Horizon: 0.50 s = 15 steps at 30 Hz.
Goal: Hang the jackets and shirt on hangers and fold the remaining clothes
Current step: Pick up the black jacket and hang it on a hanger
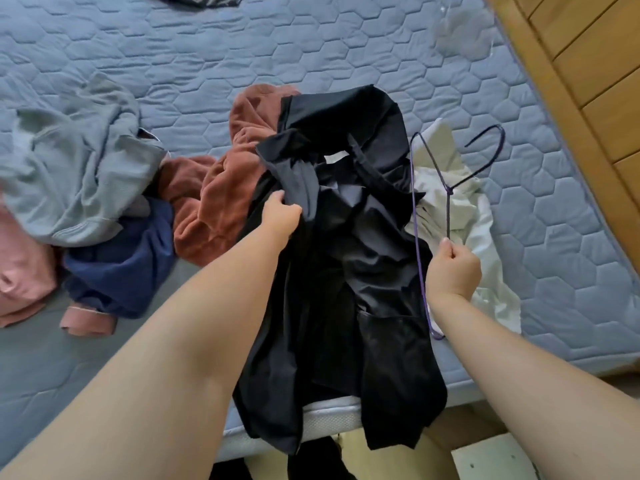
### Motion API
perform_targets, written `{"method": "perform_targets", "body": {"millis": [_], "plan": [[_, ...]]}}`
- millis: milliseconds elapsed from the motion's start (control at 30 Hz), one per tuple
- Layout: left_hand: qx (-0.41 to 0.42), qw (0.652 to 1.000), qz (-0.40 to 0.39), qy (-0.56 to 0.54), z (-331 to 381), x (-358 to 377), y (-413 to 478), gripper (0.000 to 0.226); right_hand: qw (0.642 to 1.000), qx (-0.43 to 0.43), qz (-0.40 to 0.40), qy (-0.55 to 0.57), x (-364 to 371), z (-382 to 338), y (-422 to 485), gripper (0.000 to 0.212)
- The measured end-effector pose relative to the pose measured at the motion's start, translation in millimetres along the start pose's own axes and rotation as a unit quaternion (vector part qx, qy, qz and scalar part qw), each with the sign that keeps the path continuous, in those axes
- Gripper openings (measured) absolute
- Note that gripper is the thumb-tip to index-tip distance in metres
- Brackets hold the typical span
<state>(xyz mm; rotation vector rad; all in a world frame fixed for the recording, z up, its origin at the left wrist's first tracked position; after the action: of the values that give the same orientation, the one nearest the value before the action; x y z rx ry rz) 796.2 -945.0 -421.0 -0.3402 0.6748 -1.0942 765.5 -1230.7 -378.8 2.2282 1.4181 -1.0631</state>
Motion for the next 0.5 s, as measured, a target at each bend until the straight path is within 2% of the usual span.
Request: {"method": "perform_targets", "body": {"millis": [67,100,167,200,233,267,333,400,433,467,500], "plan": [[-0.002,0.989,-0.103,0.103,-11.8,12.7,-13.0,0.03,1.0,0.013,0.0,0.01,2.7,-0.9,-0.8,0.048],[-0.06,0.967,-0.187,0.161,-29.3,15.6,-23.5,0.034,1.0,0.018,-0.006,0.012,4.8,-1.7,-2.5,0.048],[-0.203,0.879,-0.346,0.26,-72.7,6.5,-46.4,0.036,0.999,0.021,-0.025,0.01,10.4,-6.7,-7.8,0.048],[-0.249,0.842,-0.366,0.307,-92.9,-5.1,-52.4,0.037,0.999,0.021,-0.037,0.009,13.6,-9.9,-10.5,0.049],[-0.262,0.826,-0.346,0.36,-107.7,-19.1,-54.0,0.035,0.999,0.018,-0.048,0.008,16.9,-13.0,-12.8,0.048],[-0.236,0.828,-0.291,0.416,-115.6,-31.6,-50.2,0.034,0.998,0.013,-0.059,0.004,20.9,-15.0,-14.9,0.048],[-0.127,0.857,-0.138,0.479,-115.0,-45.8,-43.3,0.032,0.997,0.003,-0.08,-0.006,27.5,-16.3,-18.3,0.047],[-0.016,0.898,-0.043,0.437,-101.4,-43.8,-45.5,0.029,0.996,-0.007,-0.09,-0.008,31.8,-15.8,-22.0,0.047],[0.049,0.908,-0.013,0.415,-91.0,-38.0,-48.6,0.026,0.996,-0.01,-0.094,-0.007,33.4,-15.4,-23.8,0.046],[0.126,0.9,0.006,0.417,-80.1,-29.3,-53.0,0.023,0.995,-0.014,-0.097,-0.006,34.4,-14.4,-25.7,0.044],[0.209,0.877,0.006,0.433,-71.1,-16.4,-59.3,0.023,0.995,-0.017,-0.1,-0.007,35.3,-12.6,-27.6,0.041]]}}
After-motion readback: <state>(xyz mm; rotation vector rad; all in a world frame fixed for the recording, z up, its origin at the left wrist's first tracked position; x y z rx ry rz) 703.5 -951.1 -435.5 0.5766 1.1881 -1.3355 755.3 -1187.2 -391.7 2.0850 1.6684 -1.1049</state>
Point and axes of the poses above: each hand's wrist, its own y-axis towards the middle knuckle, its own x-axis out of the palm, z = x × y, the point moved 4 cm from there along y, towards the middle knuckle, and after that the axes turned 4 degrees about -x, right-handed, at the moved point
